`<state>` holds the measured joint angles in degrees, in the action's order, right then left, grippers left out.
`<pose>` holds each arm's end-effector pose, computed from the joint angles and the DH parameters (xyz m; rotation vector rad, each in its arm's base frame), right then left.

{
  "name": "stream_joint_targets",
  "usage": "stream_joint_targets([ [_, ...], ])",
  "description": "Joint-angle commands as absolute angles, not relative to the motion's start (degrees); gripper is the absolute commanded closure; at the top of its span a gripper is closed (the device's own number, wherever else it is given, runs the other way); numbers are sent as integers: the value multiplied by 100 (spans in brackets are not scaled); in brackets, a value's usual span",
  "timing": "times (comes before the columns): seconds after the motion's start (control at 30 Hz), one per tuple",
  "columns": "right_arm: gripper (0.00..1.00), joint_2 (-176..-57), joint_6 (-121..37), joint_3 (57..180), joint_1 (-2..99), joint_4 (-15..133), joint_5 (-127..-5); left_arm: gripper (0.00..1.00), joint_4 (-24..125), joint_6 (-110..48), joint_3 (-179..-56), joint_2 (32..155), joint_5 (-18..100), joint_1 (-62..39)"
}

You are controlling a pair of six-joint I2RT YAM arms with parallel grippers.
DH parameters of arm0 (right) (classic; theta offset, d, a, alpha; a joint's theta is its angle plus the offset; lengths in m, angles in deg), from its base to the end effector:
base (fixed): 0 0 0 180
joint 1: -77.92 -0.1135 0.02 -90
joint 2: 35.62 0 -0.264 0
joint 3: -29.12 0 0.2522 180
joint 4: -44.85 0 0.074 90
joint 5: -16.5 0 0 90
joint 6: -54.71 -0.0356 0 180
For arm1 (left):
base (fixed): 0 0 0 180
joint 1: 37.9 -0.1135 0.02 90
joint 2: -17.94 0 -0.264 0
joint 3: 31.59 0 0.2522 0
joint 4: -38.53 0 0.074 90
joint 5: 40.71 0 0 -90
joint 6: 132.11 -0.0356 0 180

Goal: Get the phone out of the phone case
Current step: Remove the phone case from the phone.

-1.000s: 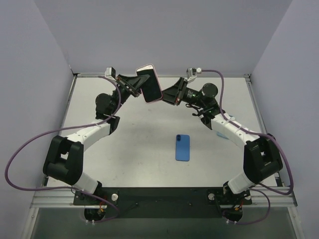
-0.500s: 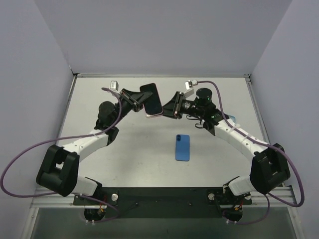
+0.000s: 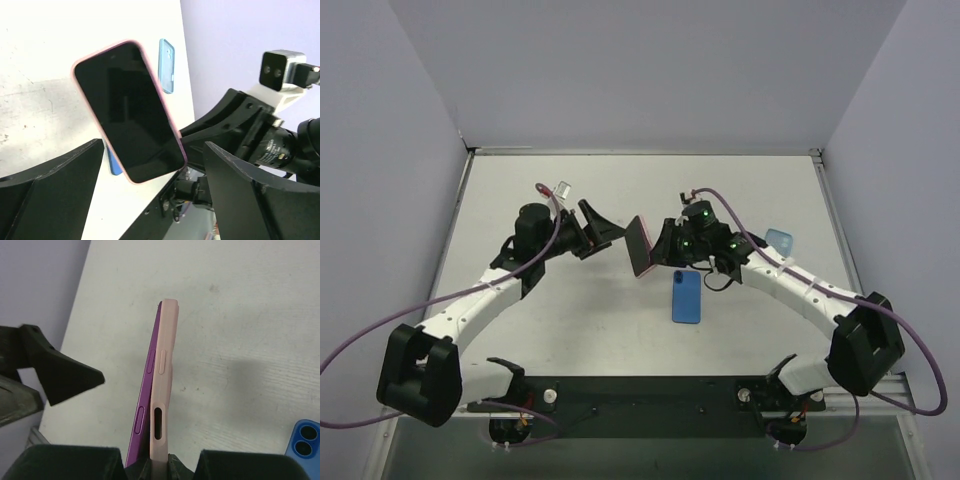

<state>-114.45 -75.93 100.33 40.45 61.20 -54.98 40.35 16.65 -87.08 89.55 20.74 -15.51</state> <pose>0.2449 0.2020 0.2953 -0.1691 2.1674 1.1588 0.2516 -0.1221 0.2616 -0.2830 2.0932 -1.3840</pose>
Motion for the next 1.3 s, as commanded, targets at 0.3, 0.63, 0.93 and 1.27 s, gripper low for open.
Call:
stream_joint_targets([
  [0.3, 100, -12350, -5886, 10590, 2230, 6722, -9386, 8, 5220, 482, -8393, 8763, 2275, -1611],
  [0.63, 99, -12825, -5902, 9773, 1913, 5632, -9223, 12, 5045, 754, -7831, 8992, 2354, -1602],
  [0.93, 86, -13458, -6218, 9615, 2114, 5062, -8511, 15, 4641, 913, -7629, 9387, 2362, -1356],
  [1.27, 86, -13819, -6491, 9518, 2466, 4780, -7922, 16, 4333, 974, -7804, 9818, 2424, -1268],
])
